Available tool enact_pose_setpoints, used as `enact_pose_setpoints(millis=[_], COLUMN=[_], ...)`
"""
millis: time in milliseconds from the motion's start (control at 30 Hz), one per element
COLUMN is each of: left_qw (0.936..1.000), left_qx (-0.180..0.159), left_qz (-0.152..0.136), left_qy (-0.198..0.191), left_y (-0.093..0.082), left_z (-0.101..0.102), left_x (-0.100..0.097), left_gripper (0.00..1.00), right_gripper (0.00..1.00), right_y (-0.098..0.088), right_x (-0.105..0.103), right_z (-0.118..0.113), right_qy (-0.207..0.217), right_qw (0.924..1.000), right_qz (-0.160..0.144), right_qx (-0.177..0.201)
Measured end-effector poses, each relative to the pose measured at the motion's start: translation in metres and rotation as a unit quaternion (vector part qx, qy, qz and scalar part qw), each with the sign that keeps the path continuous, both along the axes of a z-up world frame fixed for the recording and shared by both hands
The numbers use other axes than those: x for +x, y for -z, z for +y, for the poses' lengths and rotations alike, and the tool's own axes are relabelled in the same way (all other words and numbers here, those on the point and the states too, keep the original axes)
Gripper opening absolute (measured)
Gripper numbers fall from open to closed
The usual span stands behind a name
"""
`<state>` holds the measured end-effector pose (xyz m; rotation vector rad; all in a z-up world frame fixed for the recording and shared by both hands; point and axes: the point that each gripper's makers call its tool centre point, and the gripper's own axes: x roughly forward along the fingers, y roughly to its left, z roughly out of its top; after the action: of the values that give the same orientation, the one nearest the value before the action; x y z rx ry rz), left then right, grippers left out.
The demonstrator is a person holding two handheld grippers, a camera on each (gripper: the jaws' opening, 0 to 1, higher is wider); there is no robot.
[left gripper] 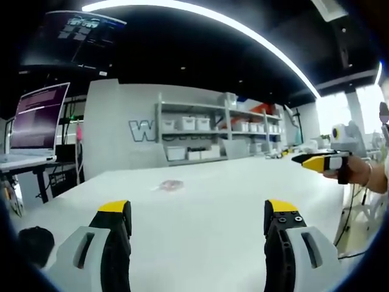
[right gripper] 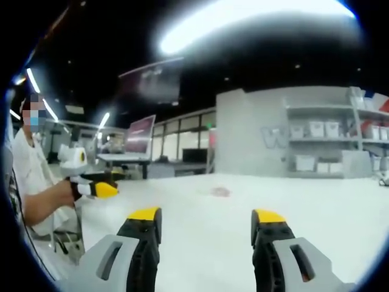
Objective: Open the resealable bag by pulling the two sides of the seal apart until the entire bag opening is separated and visibly accessible.
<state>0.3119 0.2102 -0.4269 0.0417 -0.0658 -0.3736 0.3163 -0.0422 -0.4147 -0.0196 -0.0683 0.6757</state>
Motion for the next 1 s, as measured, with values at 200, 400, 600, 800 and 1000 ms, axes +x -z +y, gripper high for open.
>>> enact_pose_setpoints(millis=[200,400,600,800,1000], left_qw=[1.0000,1.0000,1.0000,0.9999,0.9999], left_qx=[-0.002,-0.002,-0.004,-0.010,-0.010], left_qz=[-0.001,0.004,0.004,0.002,0.001], left_qy=[0.001,-0.005,-0.005,-0.007,-0.005], left_y=[-0.001,0.004,0.004,0.004,0.004], left_z=[0.001,0.003,0.003,0.004,0.003], left_x=[0.000,0.002,0.001,0.001,0.000], left_gripper=[0.88,0.88,0.88,0.87,0.87], right_gripper=[0.59,0.58,0.56,0.54,0.51], right_y=[0.001,0.002,0.000,-0.008,-0.010], right_x=[0.002,0.008,0.015,0.024,0.029], right_z=[0.000,-0.001,-0.001,0.005,0.007], right_qy=[0.002,0.007,0.010,0.007,0.009], right_qw=[1.0000,1.0000,0.9999,1.0000,0.9999], right_qz=[0.003,0.006,0.003,-0.001,0.000], right_qx=[-0.001,-0.001,-0.009,-0.006,-0.004])
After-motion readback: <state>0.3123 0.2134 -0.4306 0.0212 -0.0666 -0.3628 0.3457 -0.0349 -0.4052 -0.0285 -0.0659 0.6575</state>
